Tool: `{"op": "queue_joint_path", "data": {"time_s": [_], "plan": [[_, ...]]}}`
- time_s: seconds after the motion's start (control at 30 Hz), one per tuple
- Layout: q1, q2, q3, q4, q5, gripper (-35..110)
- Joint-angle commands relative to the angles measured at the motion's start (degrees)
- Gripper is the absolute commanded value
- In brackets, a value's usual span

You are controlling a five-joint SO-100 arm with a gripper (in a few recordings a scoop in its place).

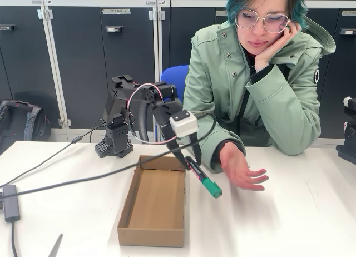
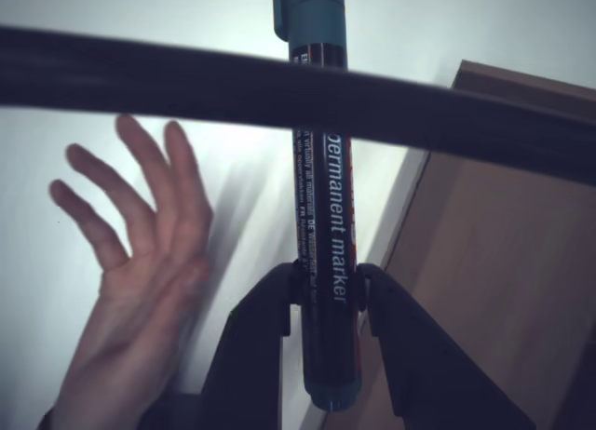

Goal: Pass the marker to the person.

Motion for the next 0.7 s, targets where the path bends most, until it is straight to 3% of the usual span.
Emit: {"op": "queue_joint_path", "data": {"time_s": [0.0, 0.2, 0.37, 0.67], "plan": [[-2.72, 12.57, -1.67, 2.55, 0.00, -5], [-3.60, 25.58, 1.41, 5.36, -2.72, -5], [-4.75, 37.53, 12.39, -4.31, -4.83, -5], [-7.65, 37.88, 16.08, -7.29, -15.21, -5]]}}
